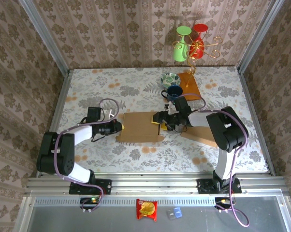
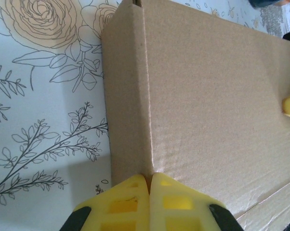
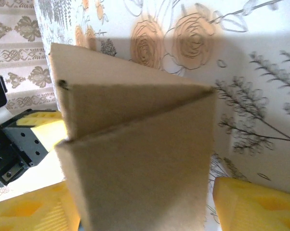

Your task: Fold the paper box

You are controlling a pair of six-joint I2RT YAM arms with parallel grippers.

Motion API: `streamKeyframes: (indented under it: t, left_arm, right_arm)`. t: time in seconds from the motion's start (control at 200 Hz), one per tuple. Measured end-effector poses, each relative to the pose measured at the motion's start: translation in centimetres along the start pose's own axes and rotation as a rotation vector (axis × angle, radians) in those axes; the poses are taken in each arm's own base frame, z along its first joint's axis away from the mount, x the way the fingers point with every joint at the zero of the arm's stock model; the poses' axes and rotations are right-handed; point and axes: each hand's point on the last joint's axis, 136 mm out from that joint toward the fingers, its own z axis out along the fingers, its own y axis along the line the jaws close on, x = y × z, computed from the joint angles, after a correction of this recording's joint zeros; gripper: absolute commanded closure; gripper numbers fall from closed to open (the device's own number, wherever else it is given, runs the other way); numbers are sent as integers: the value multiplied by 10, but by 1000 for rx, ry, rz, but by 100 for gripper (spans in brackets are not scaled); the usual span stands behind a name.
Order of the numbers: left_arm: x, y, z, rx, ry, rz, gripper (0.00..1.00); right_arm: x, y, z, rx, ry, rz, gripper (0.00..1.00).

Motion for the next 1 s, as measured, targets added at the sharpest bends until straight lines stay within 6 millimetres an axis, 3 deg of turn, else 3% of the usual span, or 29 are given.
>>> streamKeyframes:
  t: [0.16,0.38,0.625,0.72,0.885,1.0]
  left_arm:
    - [-2,0,0,7,-7,-16,96]
    - [-8,2,-1,3,-28,-48,93]
    - [-22,-9,-15,-63,-113,-14,75]
    - [-38,-30,-33,-103,-214,88,70]
    - [-68,-92,-79,-78,-447,374,63]
    - [-73,-126,-101,-25,-532,581,53]
  right_arm:
    - [10,15,13,-29,22,1,42]
    - [0,29,13,-79,-14,62,54]
    - [-8,44,9,-133,-34,158,59]
    - [-12,52,6,-156,-48,191,60]
    - [-14,48,1,-157,-49,315,60]
    - [-11,46,-9,-163,-52,433,60]
